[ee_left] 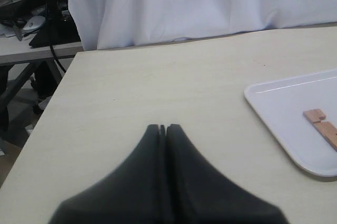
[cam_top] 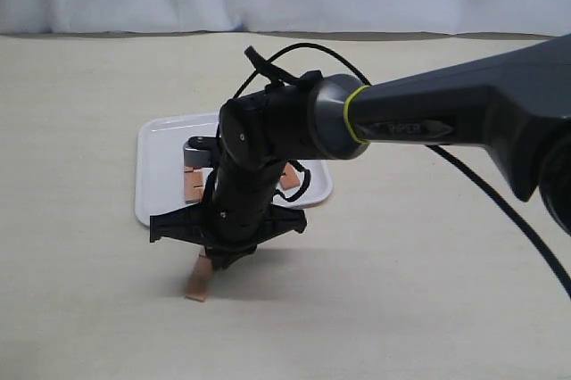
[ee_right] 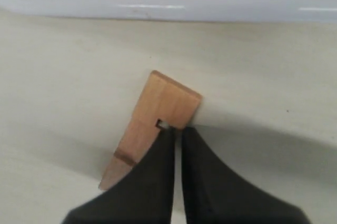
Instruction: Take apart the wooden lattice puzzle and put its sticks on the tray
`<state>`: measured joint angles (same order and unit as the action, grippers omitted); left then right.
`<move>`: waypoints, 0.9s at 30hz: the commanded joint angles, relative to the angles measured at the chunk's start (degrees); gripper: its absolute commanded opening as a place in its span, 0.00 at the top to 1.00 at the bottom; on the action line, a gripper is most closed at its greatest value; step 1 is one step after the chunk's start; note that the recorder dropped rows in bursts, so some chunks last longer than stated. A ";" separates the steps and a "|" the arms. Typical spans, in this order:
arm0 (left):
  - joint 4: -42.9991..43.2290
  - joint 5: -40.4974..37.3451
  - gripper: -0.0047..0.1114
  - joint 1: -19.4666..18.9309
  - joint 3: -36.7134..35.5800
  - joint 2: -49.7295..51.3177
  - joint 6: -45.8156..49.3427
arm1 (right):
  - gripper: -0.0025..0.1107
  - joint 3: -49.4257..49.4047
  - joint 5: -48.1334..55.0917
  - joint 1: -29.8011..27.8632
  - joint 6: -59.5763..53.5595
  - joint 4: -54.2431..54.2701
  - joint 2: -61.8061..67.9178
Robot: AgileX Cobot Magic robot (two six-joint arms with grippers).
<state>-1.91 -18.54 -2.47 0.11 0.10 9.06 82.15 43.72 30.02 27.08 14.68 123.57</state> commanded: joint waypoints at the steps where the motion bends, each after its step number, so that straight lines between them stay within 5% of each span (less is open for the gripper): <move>1: -0.27 0.89 0.96 0.62 -0.11 -0.10 0.08 | 0.94 1.66 3.76 0.13 -9.23 1.46 -0.25; 10: -0.27 0.89 0.96 0.62 -0.11 -0.10 0.08 | 0.94 11.75 17.46 0.33 -18.99 -0.83 -0.70; 16: -0.27 0.89 0.96 0.62 -0.11 -0.10 0.08 | 0.94 13.37 25.56 6.69 -14.81 -25.22 -0.45; 27: -0.16 0.89 0.96 0.62 -0.11 -0.10 0.08 | 0.93 13.37 8.85 6.01 -1.37 -7.40 1.72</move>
<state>-1.91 -18.54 -2.47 0.11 0.10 9.06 95.42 54.08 36.52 24.73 6.47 124.37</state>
